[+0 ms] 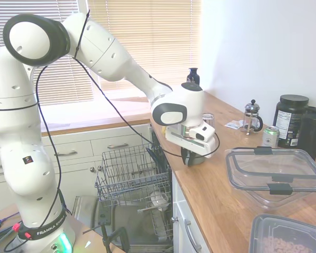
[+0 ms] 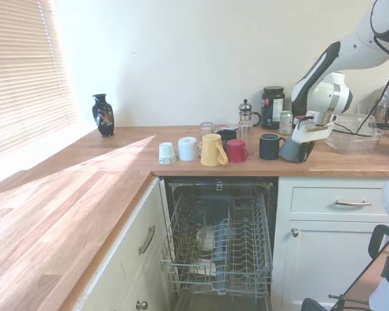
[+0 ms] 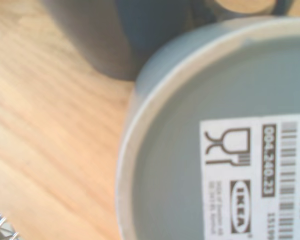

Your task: Move a mug from dishwasher to table

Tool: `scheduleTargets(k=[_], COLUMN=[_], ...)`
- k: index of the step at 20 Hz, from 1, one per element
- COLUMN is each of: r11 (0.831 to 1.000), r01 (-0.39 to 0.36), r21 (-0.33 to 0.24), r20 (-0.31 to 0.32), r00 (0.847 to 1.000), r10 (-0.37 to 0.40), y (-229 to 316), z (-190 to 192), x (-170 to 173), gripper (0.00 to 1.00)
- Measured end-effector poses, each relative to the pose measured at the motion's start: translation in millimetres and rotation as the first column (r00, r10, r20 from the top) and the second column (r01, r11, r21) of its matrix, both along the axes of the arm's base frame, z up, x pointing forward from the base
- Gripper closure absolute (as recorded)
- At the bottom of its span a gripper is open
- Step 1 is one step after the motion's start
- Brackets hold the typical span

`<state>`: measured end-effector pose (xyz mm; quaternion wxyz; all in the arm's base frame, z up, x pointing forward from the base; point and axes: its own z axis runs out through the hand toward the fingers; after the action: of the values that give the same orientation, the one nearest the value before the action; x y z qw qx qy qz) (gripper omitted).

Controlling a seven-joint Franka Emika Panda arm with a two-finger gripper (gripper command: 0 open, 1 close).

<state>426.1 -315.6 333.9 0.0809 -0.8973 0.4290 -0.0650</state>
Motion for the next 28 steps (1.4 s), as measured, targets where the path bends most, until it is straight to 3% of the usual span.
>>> scheduleTargets(k=[6,20,28], r11=[1.0,0.998,0.989], r01=[0.002,0.01,-0.01], r21=[0.003,-0.056,-0.148], r20=[-0.02,-0.064,-0.089], r00=[1.0,0.998,0.996], r10=[-0.002,-0.014,-0.003], y=[-16,-47,-19], z=[2,7,18], x=[10,15,41], gripper=[1.0,1.0,1.0])
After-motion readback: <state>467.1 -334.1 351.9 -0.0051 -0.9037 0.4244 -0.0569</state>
